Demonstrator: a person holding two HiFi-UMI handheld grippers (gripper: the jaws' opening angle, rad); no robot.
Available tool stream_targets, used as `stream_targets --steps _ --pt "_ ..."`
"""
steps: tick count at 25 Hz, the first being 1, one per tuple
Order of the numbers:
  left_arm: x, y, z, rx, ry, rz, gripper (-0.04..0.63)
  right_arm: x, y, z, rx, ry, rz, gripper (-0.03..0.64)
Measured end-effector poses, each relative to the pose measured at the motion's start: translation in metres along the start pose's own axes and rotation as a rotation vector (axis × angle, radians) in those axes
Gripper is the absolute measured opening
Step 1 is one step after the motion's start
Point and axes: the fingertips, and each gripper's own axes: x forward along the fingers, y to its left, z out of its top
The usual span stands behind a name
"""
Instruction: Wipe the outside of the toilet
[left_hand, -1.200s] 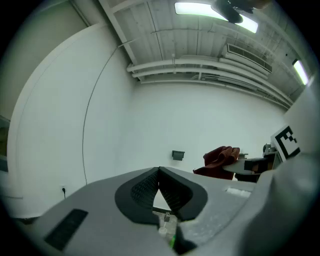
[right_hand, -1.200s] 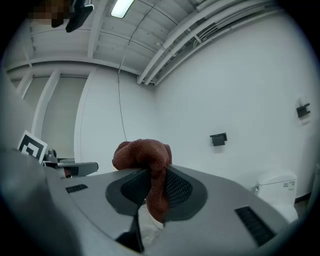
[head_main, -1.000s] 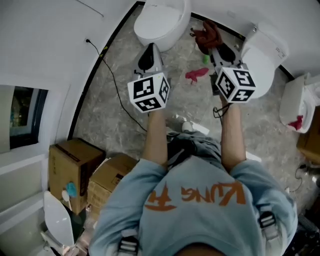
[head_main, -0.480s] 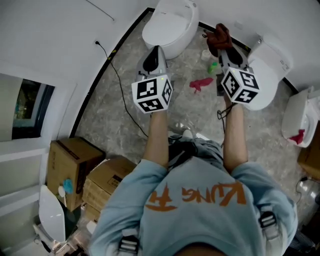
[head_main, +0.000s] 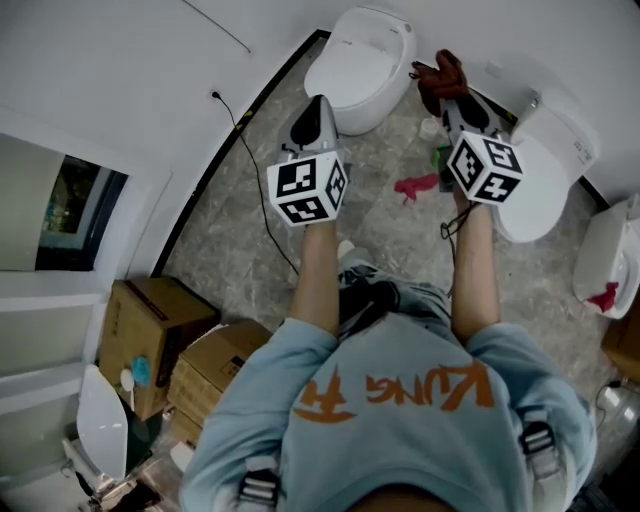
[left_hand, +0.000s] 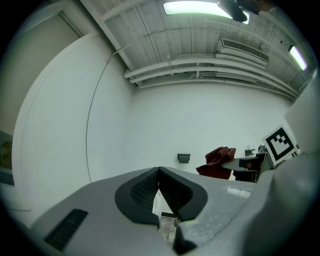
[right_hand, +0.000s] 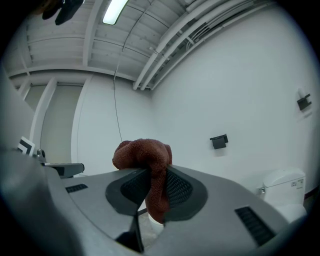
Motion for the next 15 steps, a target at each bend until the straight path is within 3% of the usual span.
stream_targets --steps 7,15 --pt "0.039 0.039 -0.017 -0.041 0.017 0.012 -0.006 0.042 0.000 -0.017 -0.025 0.031 -0.002 0.072" --pt "0.152 0.063 -0.055 -0.066 0.073 -0.090 -0.006 0.136 -0.039 -0.039 -0.050 0.051 -0.085 0.072"
